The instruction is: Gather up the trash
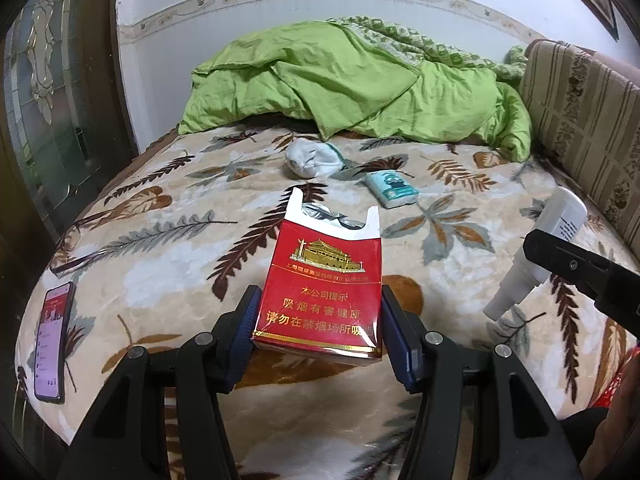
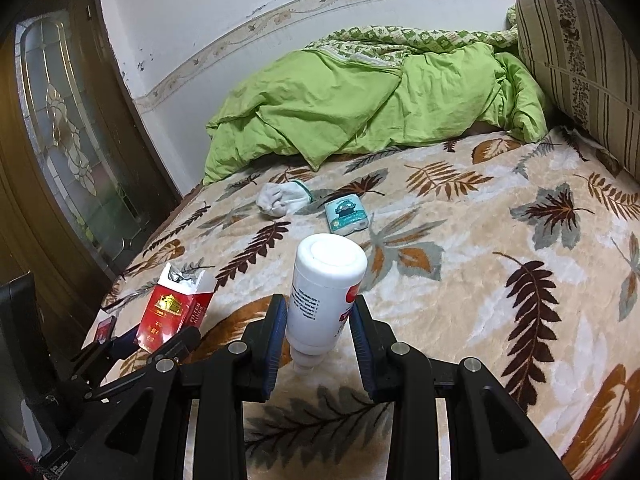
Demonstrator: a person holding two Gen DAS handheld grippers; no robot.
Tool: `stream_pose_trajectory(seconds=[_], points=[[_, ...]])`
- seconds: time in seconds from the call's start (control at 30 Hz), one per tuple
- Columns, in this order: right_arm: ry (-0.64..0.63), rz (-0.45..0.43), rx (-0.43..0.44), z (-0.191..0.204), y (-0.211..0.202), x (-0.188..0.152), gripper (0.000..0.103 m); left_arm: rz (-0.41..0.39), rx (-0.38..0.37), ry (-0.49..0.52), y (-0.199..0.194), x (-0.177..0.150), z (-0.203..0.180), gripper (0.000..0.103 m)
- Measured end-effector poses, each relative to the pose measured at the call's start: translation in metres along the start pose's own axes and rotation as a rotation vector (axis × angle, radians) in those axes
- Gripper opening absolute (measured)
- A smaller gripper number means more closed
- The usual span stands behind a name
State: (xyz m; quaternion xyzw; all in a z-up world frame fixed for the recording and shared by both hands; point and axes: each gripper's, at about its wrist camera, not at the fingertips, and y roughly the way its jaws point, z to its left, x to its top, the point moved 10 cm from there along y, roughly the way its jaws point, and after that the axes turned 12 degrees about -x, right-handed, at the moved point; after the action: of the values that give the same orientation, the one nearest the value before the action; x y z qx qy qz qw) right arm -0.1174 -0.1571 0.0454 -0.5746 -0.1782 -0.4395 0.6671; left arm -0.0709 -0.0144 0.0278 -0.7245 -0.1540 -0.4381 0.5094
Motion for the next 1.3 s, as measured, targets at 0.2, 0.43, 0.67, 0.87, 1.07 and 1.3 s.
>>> stream_pose_trajectory(seconds=[0.2, 0.43, 0.67, 0.87, 1.07, 1.3], points=[[0.006, -0.014, -0.003, -0.014, -0.026, 0.001, 0.034, -0.010, -0.062, 0.027, -0.008, 0.005, -0.026, 0.056], [0.045, -0.028, -0.014, -0.043, -0.066, 0.000, 0.034, -0.010, -0.144, 0.061, -0.019, 0.007, -0.065, 0.056], [0.069, -0.034, -0.034, -0.068, -0.097, -0.003, 0.034, -0.007, -0.226, 0.107, -0.031, 0.009, -0.106, 0.056], [0.115, -0.043, -0.120, -0.118, -0.137, -0.016, 0.034, 0.010, -0.343, 0.170, -0.039, 0.006, -0.155, 0.056], [0.223, -0.036, -0.254, -0.190, -0.184, -0.036, 0.034, 0.049, -0.487, 0.275, -0.048, -0.003, -0.227, 0.056], [0.307, -0.007, -0.412, -0.263, -0.235, -0.071, 0.034, 0.141, -0.698, 0.368, -0.066, -0.029, -0.321, 0.056]])
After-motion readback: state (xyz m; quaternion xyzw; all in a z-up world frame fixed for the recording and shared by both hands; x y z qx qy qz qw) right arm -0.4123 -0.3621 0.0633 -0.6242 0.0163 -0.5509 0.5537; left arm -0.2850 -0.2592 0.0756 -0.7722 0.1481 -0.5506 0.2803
